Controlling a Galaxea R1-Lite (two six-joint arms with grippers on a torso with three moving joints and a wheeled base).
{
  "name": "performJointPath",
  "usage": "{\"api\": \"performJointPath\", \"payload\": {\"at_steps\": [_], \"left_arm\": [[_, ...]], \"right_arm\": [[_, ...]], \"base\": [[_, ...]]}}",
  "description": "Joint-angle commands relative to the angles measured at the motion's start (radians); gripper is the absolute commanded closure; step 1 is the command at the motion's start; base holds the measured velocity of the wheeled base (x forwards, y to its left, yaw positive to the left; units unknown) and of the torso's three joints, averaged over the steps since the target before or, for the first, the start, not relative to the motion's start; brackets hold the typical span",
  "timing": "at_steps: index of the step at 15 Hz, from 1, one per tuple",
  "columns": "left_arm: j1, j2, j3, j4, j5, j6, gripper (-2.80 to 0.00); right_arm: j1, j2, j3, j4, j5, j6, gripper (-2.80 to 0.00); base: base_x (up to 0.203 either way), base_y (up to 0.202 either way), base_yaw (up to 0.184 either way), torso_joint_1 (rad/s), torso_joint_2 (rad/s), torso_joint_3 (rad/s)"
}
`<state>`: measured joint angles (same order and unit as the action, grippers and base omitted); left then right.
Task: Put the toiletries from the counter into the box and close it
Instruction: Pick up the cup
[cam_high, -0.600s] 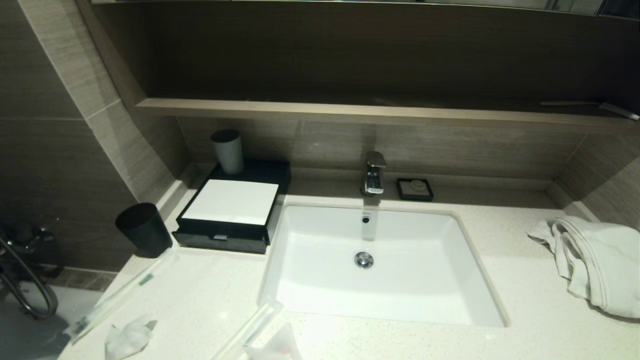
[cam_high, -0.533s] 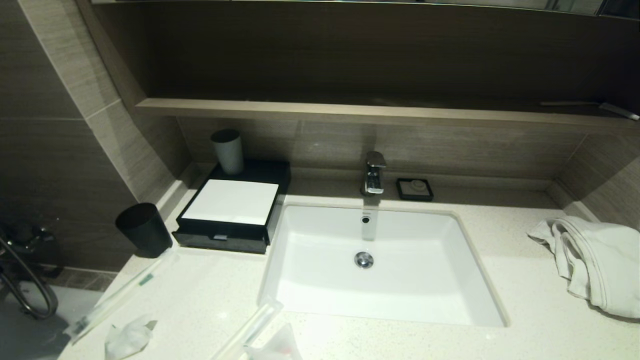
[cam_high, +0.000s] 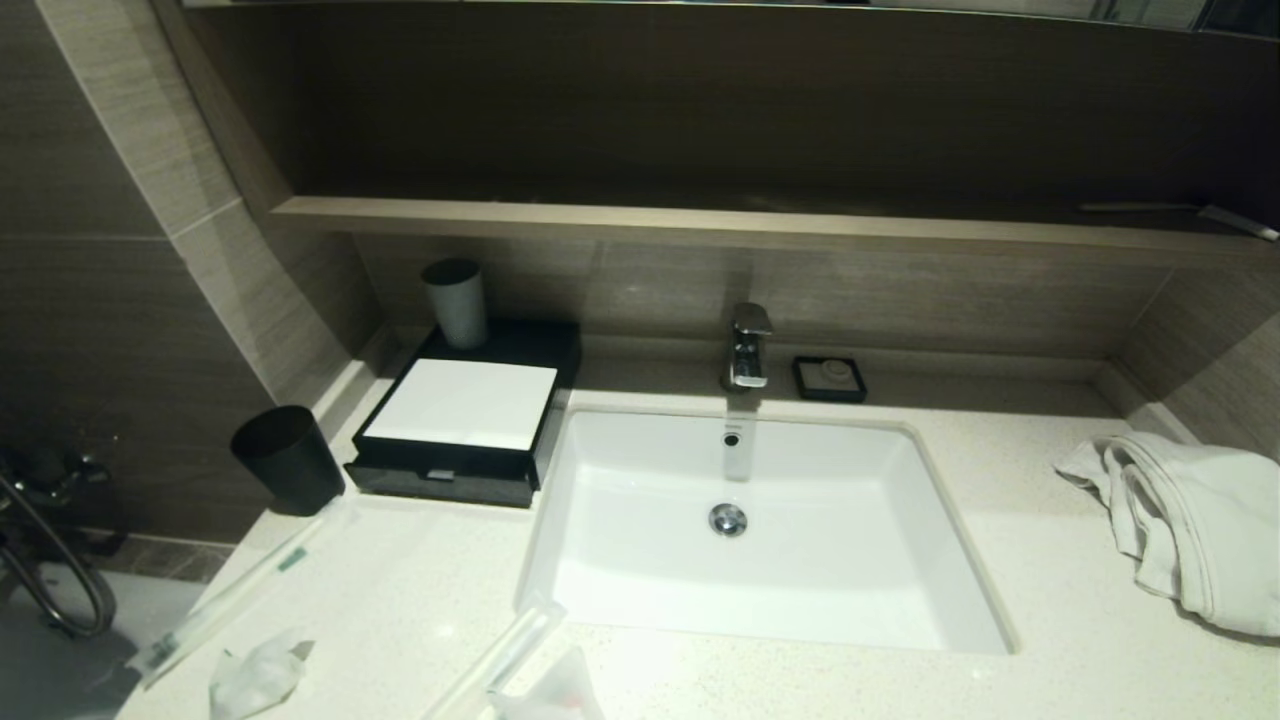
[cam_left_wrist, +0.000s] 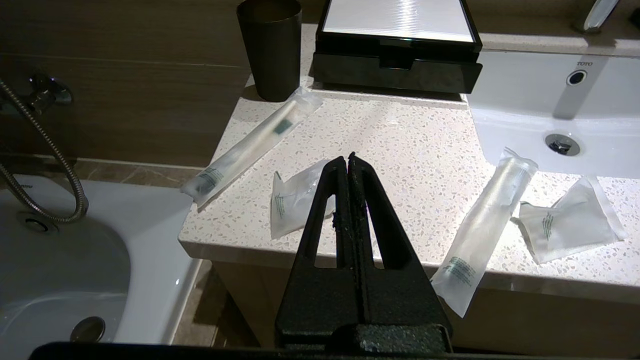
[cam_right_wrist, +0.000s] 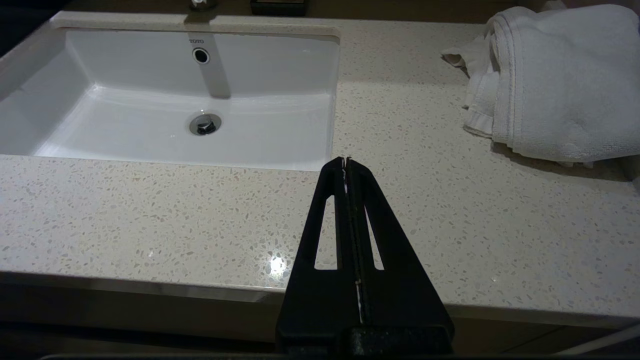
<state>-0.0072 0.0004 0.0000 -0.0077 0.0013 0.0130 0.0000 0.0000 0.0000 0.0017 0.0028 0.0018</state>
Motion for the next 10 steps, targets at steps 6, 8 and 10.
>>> {"api": "performJointPath", "payload": {"at_steps": [6, 8, 10], "left_arm": [[0.000, 0.000, 0.000, -0.002, 0.002, -0.004, 0.00], [0.000, 0.000, -0.001, 0.000, 0.003, 0.000, 0.00], [0.000, 0.000, 0.000, 0.000, 0.004, -0.001, 0.00]], "right_arm": [[0.000, 0.000, 0.000, 0.000, 0.000, 0.000, 0.00], [0.000, 0.000, 0.000, 0.000, 0.000, 0.000, 0.00], [-0.001, 0.000, 0.000, 0.000, 0.000, 0.000, 0.00]], "base": [[0.000, 0.000, 0.000, 0.000, 0.00, 0.000], [0.000, 0.000, 0.000, 0.000, 0.00, 0.000], [0.000, 0.000, 0.000, 0.000, 0.00, 0.000]]}}
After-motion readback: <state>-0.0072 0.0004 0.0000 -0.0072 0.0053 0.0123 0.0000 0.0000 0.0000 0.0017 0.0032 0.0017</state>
